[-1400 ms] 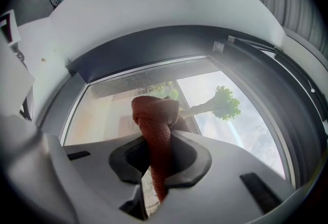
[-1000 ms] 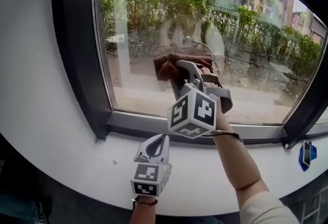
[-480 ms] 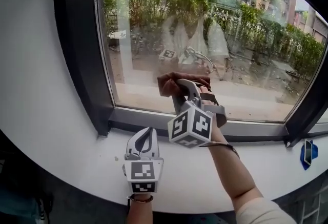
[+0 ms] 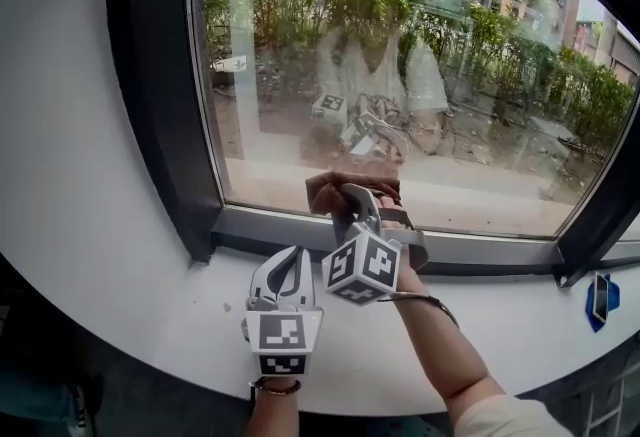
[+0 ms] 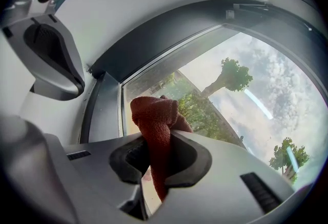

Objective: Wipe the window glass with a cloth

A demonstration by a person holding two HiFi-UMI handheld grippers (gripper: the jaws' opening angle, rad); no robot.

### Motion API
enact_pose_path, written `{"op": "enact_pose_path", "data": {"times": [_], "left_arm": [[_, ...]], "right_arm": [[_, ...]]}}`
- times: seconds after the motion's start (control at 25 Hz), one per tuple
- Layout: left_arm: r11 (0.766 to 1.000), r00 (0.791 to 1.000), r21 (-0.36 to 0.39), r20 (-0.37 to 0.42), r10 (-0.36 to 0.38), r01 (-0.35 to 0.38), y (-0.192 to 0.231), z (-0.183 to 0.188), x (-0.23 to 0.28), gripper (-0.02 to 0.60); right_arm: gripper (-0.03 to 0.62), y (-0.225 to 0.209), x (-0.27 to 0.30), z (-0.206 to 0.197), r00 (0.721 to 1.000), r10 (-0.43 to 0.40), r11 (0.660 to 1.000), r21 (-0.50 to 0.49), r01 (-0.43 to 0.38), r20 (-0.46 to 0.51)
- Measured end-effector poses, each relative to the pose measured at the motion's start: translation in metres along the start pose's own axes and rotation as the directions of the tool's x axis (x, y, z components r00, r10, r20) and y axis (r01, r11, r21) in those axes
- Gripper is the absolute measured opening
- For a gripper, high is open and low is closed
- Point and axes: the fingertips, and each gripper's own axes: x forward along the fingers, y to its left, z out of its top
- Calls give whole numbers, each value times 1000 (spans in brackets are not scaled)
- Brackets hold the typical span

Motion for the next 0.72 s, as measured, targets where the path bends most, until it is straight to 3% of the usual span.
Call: {"op": "enact_pose_path", "data": {"times": [0.24, 0.52, 0.72], "left_arm": [[1000, 1000, 14, 2, -4, 4, -1, 1, 0, 20], [1000, 1000, 4, 4, -4, 4, -1, -1, 1, 20], [1000, 1000, 1, 1, -14, 14, -2, -1, 2, 20]], "right_arm": [[71, 31, 6, -18, 997, 56, 998, -39, -58, -44], [69, 49, 12, -30, 995, 75, 997, -30, -77, -63], [69, 71, 16, -43, 985, 150, 989, 2, -150, -91]]}}
